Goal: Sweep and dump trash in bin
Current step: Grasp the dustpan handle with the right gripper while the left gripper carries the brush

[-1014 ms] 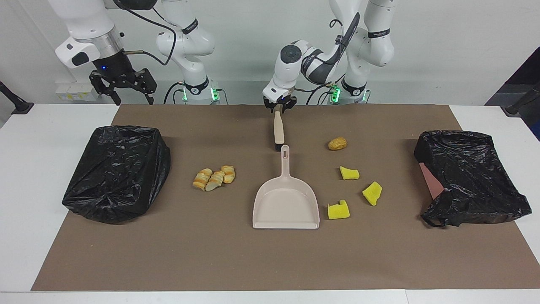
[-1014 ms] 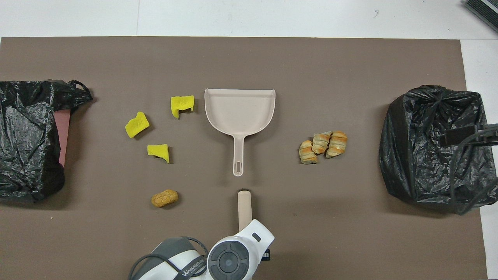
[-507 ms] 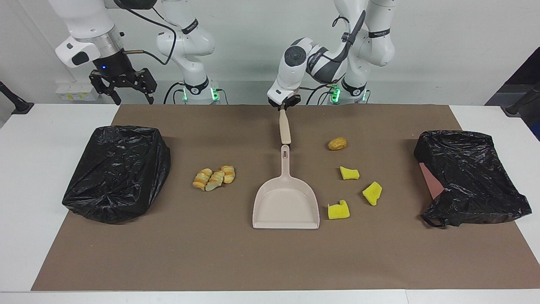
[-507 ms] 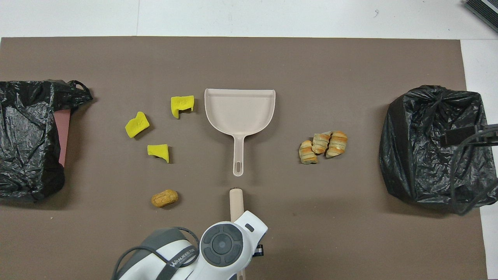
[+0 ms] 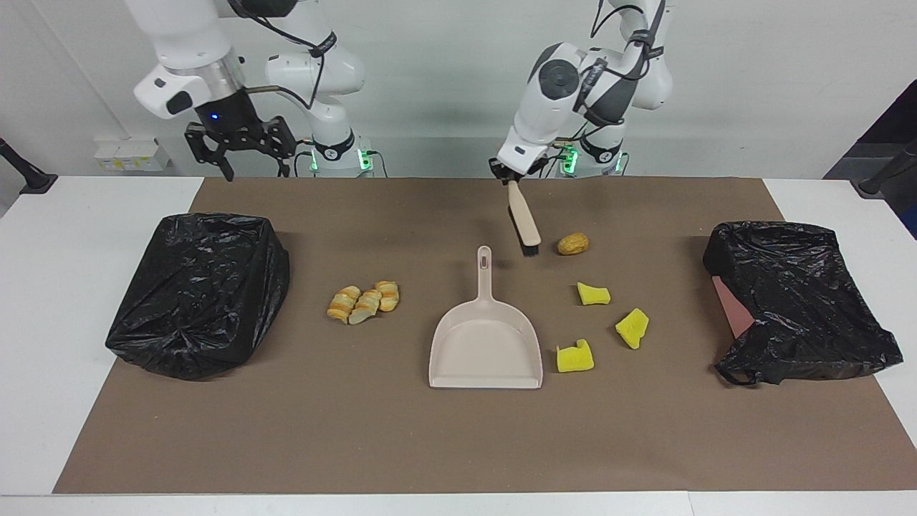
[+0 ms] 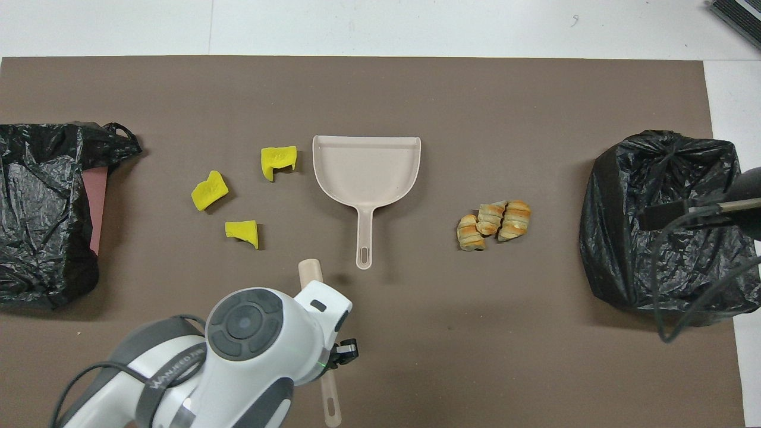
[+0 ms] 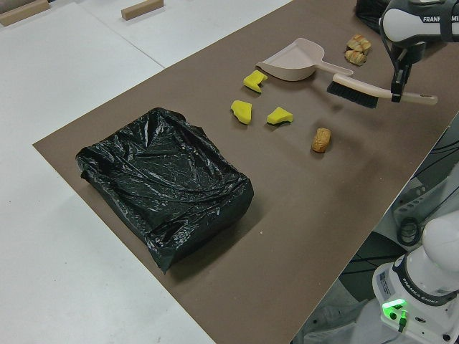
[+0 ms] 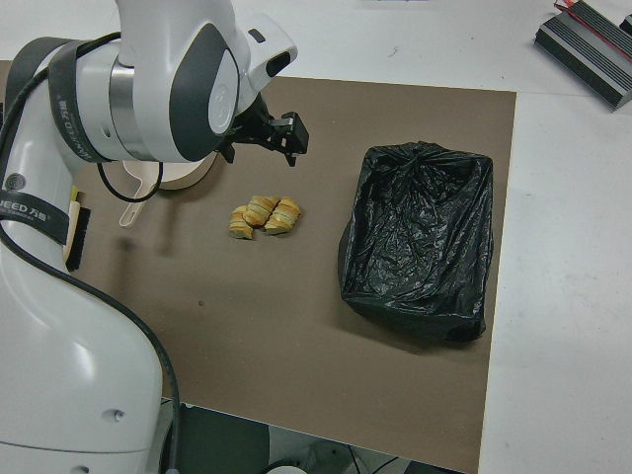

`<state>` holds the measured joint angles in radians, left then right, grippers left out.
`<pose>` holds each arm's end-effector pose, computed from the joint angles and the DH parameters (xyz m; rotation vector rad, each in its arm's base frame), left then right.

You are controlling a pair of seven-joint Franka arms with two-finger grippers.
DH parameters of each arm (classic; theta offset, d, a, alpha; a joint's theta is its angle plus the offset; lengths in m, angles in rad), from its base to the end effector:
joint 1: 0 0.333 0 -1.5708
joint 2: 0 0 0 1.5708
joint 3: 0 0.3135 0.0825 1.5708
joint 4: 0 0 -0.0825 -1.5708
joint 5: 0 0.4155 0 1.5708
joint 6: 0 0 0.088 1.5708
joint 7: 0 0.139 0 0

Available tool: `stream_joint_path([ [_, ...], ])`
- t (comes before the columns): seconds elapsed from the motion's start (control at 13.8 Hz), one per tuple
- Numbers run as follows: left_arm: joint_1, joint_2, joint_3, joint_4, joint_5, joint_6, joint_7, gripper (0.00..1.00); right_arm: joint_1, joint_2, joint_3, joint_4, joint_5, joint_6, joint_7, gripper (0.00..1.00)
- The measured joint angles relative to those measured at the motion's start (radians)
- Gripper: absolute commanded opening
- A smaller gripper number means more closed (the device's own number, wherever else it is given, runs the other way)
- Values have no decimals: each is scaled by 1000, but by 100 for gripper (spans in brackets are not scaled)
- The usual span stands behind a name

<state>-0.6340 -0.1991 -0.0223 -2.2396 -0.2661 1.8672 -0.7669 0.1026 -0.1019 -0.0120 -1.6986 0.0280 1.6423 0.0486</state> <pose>0.3719 -0.3221 0.3932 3.0214 0.3211 -0.4418 0.5593 0.0543 0.5902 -3.1079 -0.0632 -0.0675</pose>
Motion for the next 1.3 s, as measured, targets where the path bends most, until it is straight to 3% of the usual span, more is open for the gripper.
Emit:
stream_joint_path([
  [0.22, 125, 0, 3, 33, 52, -52, 0, 0, 138, 72, 5, -40, 1, 127, 172, 100],
  [0.51, 291, 0, 3, 32, 63, -194, -24, 0, 302, 241, 8, -46, 1, 309, 377, 100],
  [0.8, 352, -65, 1, -80, 65, -208, -87, 0, 440, 372, 8, -41, 1, 421, 561, 100],
  [1.01, 348, -135, -15, -188, 60, -144, -159, 0, 525, 474, 7, -1, 0, 462, 691, 100],
  [1.3, 295, -119, -28, -306, -38, 83, -204, 0, 541, 556, 0, 65, -1, 516, 717, 100],
])
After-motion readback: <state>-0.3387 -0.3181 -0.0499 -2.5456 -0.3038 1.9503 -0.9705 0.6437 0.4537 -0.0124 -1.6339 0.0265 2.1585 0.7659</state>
